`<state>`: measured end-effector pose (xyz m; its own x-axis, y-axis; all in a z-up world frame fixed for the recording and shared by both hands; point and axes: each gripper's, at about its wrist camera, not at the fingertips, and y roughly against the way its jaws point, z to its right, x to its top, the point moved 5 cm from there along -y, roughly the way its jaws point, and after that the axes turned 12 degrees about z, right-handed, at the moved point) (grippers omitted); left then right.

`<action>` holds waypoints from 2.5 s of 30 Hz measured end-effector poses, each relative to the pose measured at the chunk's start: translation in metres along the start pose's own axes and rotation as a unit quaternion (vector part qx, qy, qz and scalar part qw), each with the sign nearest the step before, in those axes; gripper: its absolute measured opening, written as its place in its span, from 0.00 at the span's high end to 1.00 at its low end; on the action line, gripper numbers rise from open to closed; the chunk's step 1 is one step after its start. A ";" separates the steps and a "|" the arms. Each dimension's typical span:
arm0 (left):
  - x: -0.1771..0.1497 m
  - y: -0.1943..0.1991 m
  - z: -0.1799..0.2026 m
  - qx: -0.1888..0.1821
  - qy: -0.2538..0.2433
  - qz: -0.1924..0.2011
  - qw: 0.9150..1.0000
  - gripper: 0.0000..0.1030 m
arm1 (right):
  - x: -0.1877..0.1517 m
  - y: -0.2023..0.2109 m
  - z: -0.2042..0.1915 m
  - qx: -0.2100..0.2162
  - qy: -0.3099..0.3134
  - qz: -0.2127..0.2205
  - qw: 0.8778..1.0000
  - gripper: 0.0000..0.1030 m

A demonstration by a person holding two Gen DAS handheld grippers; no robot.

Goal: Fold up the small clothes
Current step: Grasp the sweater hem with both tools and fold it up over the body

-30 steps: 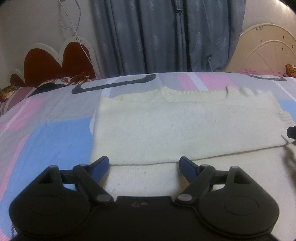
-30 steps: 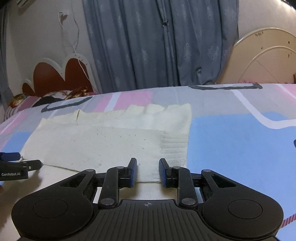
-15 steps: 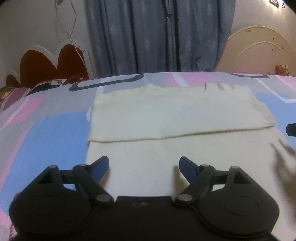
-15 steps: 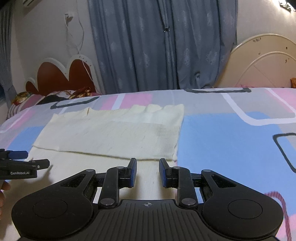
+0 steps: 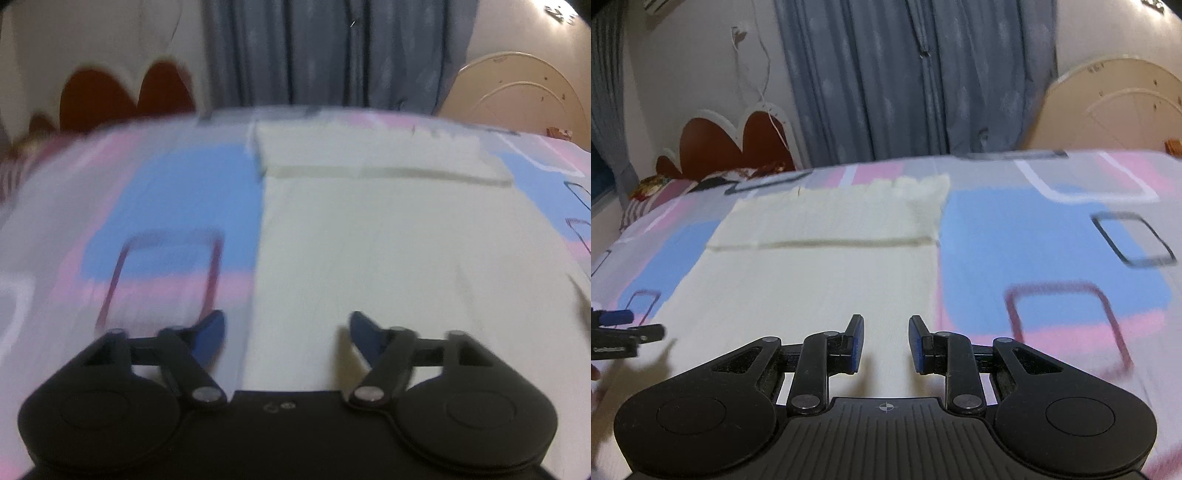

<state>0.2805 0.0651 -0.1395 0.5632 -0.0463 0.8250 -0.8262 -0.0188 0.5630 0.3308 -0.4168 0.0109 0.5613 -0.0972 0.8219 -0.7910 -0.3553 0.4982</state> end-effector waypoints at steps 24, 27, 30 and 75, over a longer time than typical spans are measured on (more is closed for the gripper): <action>-0.077 0.073 -0.053 -0.169 0.256 -0.043 0.951 0.48 | -0.104 0.115 -0.006 0.062 -0.180 -0.048 0.980 0.45; -0.077 0.065 -0.060 -0.176 0.280 -0.043 0.943 0.54 | -0.106 0.114 -0.009 0.067 -0.189 -0.048 0.978 0.45; -0.075 0.057 -0.065 -0.181 0.305 -0.046 0.934 0.57 | -0.099 0.104 -0.004 0.069 -0.213 -0.047 0.973 0.46; 0.153 -0.222 -0.081 -0.173 0.383 0.034 0.907 0.98 | 0.116 -0.239 0.102 0.074 -0.354 -0.007 0.932 0.98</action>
<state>0.5510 0.1435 -0.1346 0.4621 0.6750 0.5752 -0.8814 0.2778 0.3821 0.6103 -0.4383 -0.0410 0.6327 -0.6627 0.4006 -0.7696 -0.4806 0.4205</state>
